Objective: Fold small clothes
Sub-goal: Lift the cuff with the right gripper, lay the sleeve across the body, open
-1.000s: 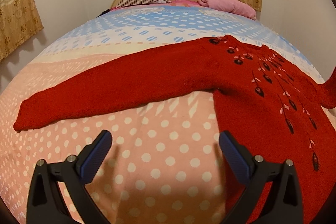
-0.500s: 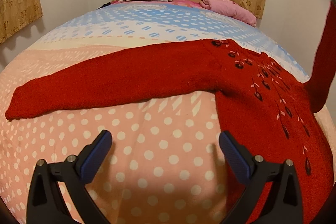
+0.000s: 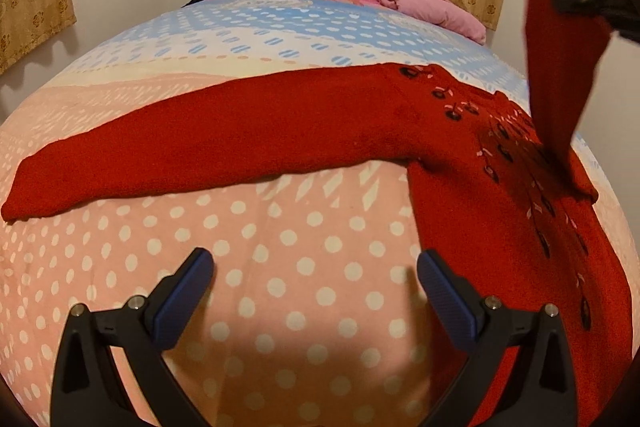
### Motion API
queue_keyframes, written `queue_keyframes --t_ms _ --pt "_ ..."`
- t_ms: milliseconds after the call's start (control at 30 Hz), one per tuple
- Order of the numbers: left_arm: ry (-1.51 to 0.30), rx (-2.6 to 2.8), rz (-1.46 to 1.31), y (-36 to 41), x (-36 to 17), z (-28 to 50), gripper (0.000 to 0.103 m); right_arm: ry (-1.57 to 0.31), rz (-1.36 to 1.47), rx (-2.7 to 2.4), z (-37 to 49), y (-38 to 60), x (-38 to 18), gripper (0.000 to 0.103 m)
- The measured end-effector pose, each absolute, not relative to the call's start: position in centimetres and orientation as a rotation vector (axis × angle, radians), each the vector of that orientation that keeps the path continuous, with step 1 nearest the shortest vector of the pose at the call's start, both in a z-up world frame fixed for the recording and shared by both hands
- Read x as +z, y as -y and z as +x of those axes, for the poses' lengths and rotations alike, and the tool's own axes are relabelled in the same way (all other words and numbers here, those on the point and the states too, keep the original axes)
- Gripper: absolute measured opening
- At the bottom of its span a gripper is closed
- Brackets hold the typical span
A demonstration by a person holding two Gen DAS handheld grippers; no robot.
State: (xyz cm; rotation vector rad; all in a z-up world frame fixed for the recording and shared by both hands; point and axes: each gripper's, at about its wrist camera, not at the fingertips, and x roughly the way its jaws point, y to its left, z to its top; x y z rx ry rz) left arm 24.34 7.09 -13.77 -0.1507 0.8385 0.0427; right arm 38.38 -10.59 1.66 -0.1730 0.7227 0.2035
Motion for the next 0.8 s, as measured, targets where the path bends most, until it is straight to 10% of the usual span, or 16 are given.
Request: queue_keyframes --t_ms 267,400,800 --pt "-0.913 0.010 -0.137 -6.7 -14.7 25.0 0.103 -0.850 -0.129 0.369 41.0 5.8 -8.9 0.009" --pt "-0.942 -0.034 -0.168 -7.0 -15.0 24.7 0.103 -0.886 -0.108 0.460 39.7 6.6 -10.1 0.057" --pt "-0.731 -0.069 -0.195 -7.2 -8.1 24.5 0.103 -0.819 -0.140 0.198 32.3 23.2 -8.3 0.058"
